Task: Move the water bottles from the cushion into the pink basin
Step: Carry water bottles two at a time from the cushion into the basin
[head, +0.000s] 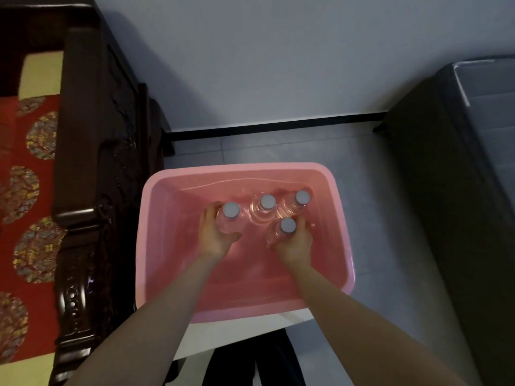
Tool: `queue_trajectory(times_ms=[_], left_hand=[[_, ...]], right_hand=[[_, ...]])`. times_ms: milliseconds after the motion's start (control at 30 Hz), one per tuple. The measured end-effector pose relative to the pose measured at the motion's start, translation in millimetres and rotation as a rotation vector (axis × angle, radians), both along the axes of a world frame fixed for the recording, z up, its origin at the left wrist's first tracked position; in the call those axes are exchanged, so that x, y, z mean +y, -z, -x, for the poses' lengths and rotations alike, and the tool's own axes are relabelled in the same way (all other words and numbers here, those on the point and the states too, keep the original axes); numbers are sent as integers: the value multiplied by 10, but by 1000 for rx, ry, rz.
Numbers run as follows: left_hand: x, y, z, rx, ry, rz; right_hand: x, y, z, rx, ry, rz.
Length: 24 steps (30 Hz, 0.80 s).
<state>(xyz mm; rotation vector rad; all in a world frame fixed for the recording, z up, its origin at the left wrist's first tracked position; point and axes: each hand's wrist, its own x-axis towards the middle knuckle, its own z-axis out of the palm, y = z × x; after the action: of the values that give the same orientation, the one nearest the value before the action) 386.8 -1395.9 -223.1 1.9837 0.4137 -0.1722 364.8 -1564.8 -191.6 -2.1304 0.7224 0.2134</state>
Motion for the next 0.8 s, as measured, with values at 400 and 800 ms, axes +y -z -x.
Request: queue_trajectory(times_ms=[400, 800], left_hand=[[-82, 59, -132, -5, 15, -55], [292, -458, -240, -206, 480, -180]], right_hand=[[-10, -27, 7, 24, -4, -32], [-326, -533, 47, 27, -828, 458]])
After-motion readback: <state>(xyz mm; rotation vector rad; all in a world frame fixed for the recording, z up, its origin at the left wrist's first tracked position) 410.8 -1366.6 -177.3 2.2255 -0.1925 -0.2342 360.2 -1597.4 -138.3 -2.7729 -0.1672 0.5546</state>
